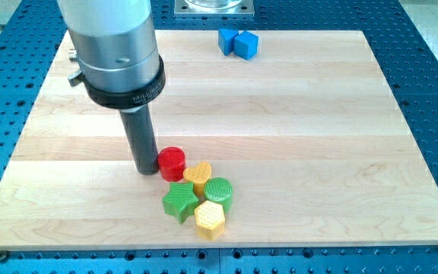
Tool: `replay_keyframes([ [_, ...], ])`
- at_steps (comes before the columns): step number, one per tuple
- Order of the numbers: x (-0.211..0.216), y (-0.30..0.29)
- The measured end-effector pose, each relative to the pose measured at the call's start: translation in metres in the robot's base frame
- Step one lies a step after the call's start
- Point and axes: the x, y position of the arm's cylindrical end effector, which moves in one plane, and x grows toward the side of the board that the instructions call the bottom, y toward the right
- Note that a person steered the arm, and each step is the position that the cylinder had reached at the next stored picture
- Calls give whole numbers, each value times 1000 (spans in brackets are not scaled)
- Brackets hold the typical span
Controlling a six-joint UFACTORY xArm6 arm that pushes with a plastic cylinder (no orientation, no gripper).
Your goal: Drag the red circle to the green star
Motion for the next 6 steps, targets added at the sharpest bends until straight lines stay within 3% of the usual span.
replay_keyframes([
  [1,-4,-4],
  [2,-48,-2],
  [3,-45,51],
  [5,-18,54],
  [6,-53,47],
])
